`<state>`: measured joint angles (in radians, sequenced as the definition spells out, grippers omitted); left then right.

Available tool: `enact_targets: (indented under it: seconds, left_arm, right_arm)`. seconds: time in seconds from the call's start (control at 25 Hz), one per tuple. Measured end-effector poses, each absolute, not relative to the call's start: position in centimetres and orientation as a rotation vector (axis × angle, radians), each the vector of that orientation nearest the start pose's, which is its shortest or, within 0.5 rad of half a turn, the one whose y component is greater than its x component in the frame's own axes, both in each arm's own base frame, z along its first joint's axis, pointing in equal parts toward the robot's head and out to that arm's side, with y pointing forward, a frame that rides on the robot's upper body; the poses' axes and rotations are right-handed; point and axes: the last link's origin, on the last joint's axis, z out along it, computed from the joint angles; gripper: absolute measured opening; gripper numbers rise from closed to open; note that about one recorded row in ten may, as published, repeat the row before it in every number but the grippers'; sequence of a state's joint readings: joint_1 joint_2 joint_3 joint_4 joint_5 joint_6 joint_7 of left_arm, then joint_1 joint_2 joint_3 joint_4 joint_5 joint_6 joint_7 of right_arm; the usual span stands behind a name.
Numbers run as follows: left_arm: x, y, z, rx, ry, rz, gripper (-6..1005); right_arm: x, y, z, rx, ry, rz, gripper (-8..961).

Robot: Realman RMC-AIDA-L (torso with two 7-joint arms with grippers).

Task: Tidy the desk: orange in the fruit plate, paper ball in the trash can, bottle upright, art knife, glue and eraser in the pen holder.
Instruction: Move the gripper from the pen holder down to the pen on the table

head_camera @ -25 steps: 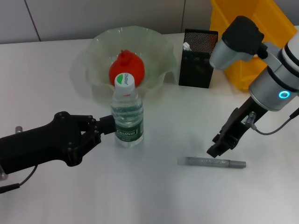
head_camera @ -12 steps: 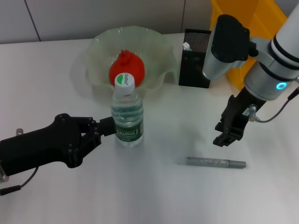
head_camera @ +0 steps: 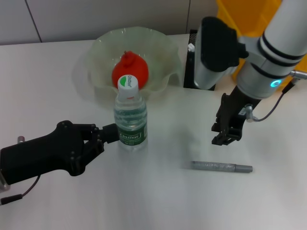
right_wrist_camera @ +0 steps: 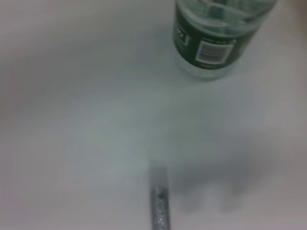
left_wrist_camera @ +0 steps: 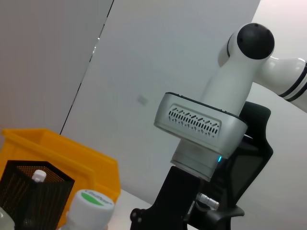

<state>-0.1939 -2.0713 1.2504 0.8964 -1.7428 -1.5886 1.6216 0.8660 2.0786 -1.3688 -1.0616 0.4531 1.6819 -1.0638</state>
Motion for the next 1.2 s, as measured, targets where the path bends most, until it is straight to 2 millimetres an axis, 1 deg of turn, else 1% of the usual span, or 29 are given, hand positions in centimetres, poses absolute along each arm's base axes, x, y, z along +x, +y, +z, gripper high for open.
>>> enact_targets:
  seconds: [0.12,0.4,0.52,0.76,0.96,1.2]
  left_arm:
    - [-23.8,26.3,-0.6,-2.717,-0.725,-1.106,1]
    - [-23.9,26.4,-0.7,-2.714,-0.736,-1.110,1]
    - [-23.9,26.4,-0.7,-2.711,-0.733,-1.113,1]
    - [-24.0,26.3,-0.6,-2.700,-0.730,-1.123,1]
    - [-24.1,26.3,-0.8,-2.692,-0.736,-1.139,1]
    - [-24.1,26.3,-0.8,-2.691,-0.735,-1.140,1]
  right_arm:
    - [15.8,36.9,-2.5,-2.931,0.249,-0.917,300]
    - [14.8,36.5,-3.6,-2.990,0.260,-0.846,335]
    - [14.6,36.6,-3.8,-3.007,0.277,-0.822,350]
    - [15.0,36.2,-4.1,-3.030,0.297,-0.823,380]
    - [15.4,35.9,-4.3,-3.046,0.315,-0.846,438]
    - [15.6,35.6,-4.5,-3.061,0.337,-0.845,426]
